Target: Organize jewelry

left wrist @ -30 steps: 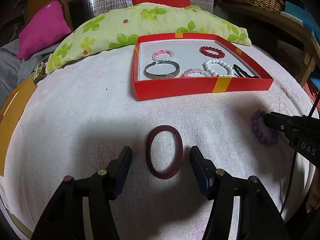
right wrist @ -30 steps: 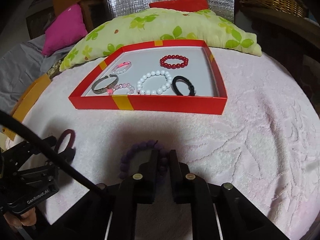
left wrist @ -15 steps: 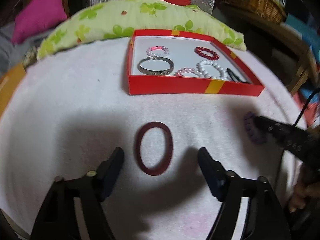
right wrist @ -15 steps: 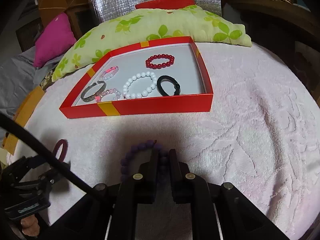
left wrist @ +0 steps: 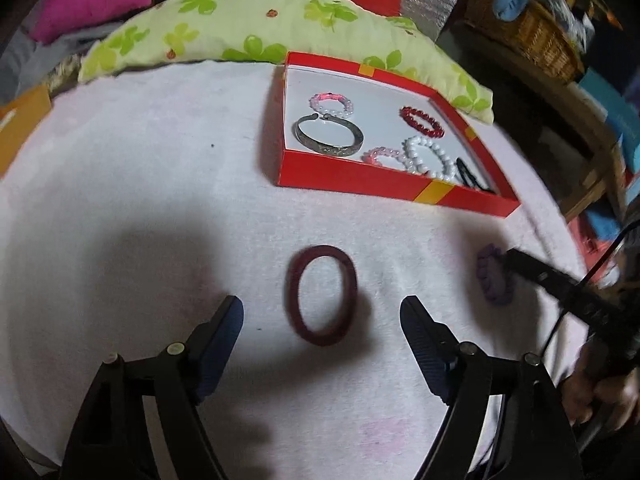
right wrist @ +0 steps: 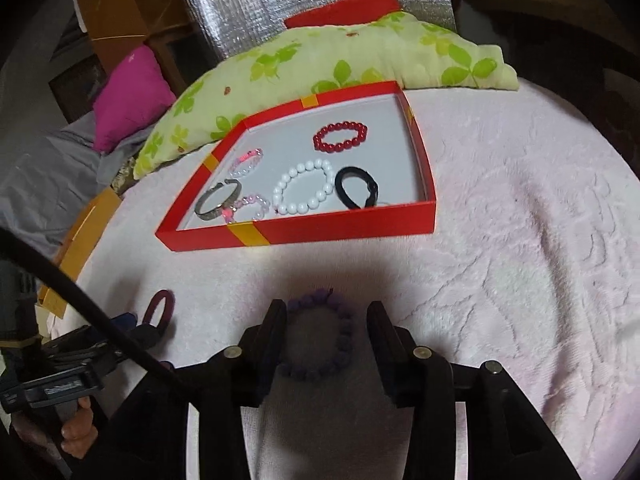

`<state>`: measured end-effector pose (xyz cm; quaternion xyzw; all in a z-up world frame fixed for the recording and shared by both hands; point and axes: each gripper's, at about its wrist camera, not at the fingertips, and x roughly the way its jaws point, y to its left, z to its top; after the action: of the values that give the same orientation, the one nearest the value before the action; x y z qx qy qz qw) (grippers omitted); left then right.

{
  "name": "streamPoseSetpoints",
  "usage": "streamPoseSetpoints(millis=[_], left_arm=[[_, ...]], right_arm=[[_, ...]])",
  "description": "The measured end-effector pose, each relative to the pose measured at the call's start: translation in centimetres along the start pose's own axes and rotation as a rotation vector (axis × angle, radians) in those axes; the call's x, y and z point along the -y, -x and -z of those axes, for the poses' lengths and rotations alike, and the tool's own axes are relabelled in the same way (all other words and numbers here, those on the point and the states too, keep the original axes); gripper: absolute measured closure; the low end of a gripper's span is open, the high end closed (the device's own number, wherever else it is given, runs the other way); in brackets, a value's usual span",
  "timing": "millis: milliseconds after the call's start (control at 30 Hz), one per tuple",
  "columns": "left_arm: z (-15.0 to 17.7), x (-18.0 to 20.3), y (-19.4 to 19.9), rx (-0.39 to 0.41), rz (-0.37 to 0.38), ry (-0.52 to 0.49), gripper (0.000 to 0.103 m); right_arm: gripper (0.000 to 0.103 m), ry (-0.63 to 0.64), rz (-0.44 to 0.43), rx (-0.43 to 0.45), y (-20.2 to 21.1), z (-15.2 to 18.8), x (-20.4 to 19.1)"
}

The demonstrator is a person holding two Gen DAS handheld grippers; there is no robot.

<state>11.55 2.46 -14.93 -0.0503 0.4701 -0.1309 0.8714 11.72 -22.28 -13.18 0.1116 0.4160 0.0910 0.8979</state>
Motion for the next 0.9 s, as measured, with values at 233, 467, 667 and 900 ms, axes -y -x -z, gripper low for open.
streamPoseSetpoints(millis=[233,467,667,900], left_arm=[[0.8,1.8,0.3,0.007,-0.1,-0.142,0.022],[1.0,1.2,-0.6,0.017,-0.146,-0.141,0.022],[1.2,1.8,-0.9,0.041,-0.15,-0.192,0.022],[0.7,1.1,-0.5,0.067,-0.1,-0.141,0.038]], right_arm=[[0.057,0.057,-0.018,-0.068,-0.4,0.4,-0.7],[0.041,0.075,-0.009,-0.083,-1.0,0.9,-1.4],[0.043,0.16,0.054,-0.061,-1.3,1.4,-2.6],[0.082,0.209,0.151,-0.02,-1.4,1.6,-2.5]])
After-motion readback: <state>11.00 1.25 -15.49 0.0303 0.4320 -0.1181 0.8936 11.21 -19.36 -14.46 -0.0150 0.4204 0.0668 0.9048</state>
